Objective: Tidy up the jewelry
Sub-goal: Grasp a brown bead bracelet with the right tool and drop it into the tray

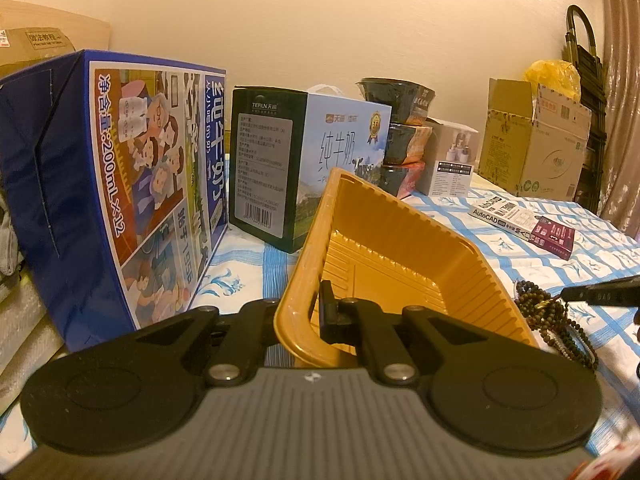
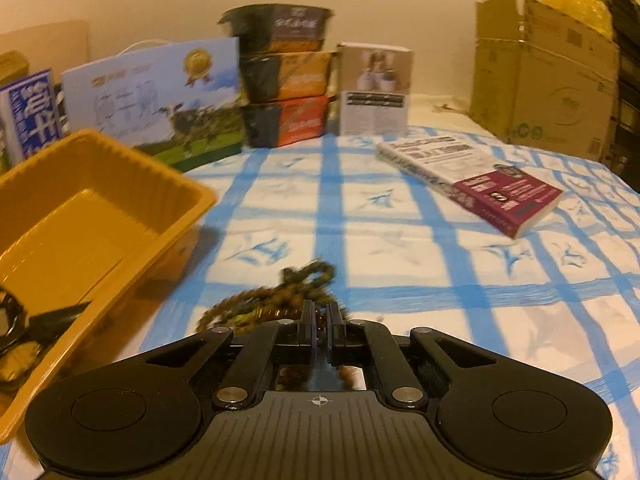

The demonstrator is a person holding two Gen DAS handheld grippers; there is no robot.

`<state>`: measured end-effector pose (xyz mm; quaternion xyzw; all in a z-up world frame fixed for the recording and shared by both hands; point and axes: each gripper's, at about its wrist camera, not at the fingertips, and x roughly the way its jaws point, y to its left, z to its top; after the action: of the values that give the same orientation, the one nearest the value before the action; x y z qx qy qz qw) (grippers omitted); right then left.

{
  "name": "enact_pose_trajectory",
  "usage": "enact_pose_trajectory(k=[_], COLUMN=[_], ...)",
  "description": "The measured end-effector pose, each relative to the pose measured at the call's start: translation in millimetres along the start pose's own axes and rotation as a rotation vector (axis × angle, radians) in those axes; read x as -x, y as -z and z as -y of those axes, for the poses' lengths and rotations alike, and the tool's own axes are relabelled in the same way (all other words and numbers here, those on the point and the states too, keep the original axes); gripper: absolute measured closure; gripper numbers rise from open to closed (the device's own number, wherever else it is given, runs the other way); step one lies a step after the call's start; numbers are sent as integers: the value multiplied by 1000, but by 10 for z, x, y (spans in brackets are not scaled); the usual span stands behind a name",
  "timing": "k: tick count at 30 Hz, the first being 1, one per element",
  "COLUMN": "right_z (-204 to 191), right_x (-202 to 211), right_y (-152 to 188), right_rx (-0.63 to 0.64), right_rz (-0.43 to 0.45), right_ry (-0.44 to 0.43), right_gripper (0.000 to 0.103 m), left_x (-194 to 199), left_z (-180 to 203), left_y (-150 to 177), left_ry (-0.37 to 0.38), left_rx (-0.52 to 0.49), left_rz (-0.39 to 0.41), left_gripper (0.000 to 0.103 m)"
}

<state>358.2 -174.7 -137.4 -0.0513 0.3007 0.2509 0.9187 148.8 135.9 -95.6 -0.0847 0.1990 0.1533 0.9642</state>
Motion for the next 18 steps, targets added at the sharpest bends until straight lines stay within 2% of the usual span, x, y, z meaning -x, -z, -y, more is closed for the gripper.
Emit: enact_pose_trajectory(k=[10,12,14,18], right_z=[484,546,566,613], right_x=[239,375,549,754], right_y=[-114,-115,-60,130], right_rx=[-136,-165,-180,-210], right_rz=[52,67,78,48], right_ry=[94,88,80,131], right_gripper=[99,99,99,99], left_x=[-17,-20,-26,-11], left_z=[-6,-8,-17,-9], left_y=[-15,-17,-15,-19], left_ry=[1,1,0,5], left_rx=[-5,-4,-2,-4], left_rz=[1,1,2,3], left_gripper=[96,96,97,97])
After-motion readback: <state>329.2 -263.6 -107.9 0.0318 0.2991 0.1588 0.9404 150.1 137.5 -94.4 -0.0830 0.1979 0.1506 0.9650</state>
